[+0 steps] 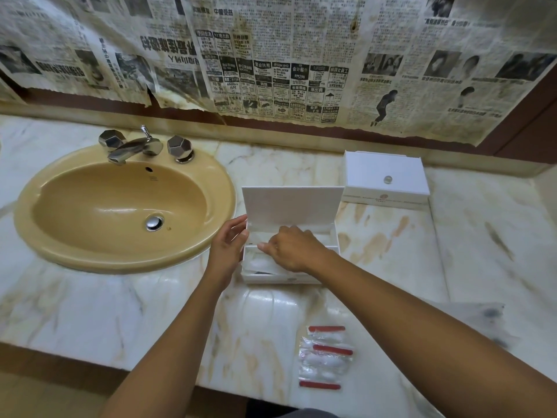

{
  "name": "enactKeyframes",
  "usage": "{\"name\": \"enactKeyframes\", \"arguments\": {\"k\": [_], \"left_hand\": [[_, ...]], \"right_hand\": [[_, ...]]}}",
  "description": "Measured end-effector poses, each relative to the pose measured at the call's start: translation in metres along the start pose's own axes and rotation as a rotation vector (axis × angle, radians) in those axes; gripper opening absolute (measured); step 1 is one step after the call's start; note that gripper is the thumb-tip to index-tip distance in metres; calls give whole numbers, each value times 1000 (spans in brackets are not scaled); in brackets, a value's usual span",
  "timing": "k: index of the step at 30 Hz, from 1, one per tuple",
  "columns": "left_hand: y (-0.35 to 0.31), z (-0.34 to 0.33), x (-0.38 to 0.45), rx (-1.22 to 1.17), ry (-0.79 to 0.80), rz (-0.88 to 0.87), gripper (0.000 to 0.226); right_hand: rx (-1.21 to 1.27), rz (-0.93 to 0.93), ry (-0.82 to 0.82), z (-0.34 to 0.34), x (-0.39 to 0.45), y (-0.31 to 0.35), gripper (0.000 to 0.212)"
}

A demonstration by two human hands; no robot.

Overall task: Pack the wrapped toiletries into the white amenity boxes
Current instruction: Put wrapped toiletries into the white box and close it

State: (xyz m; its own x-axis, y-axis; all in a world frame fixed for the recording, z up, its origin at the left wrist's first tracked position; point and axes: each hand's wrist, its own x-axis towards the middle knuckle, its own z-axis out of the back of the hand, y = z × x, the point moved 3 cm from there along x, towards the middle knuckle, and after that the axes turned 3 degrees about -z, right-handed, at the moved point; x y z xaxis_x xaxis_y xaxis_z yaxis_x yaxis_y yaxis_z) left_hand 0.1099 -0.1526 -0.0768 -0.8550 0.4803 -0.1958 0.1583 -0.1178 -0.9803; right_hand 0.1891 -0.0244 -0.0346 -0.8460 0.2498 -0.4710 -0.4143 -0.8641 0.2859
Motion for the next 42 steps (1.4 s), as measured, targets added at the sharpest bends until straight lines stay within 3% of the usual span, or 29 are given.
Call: {"name": "enactKeyframes", "arguments": {"k": [4, 8, 11, 16, 18, 25, 33, 37, 42], "left_hand": [[1, 1, 1, -14, -2, 8, 24], [2, 0, 1, -1, -14, 12, 24], [3, 1, 2, 19, -18, 8, 25], [5, 1, 2, 6, -34, 12, 25], [5, 0, 2, 5, -29, 12, 25], [4, -1, 1, -5, -28, 8, 24], [4, 0, 1, 1, -27, 24, 25], [4, 1, 2, -3, -24, 24, 25], [4, 0, 2, -2, -30, 25, 24]], "right_hand": [[35, 122, -281, 11, -38, 2, 41], [108, 213, -341, 0, -93, -2, 34], [-16, 181, -207, -28, -121, -12, 41], [-204, 44, 128, -81, -139, -35, 85], [-213, 25, 173, -93, -142, -39, 94], [-121, 88, 28, -94, -132, -35, 64], [-66, 96, -56, -83, -105, -21, 58], [-51, 78, -32, -77, -104, -24, 75], [-10, 64, -170, -66, -104, -26, 44]]}}
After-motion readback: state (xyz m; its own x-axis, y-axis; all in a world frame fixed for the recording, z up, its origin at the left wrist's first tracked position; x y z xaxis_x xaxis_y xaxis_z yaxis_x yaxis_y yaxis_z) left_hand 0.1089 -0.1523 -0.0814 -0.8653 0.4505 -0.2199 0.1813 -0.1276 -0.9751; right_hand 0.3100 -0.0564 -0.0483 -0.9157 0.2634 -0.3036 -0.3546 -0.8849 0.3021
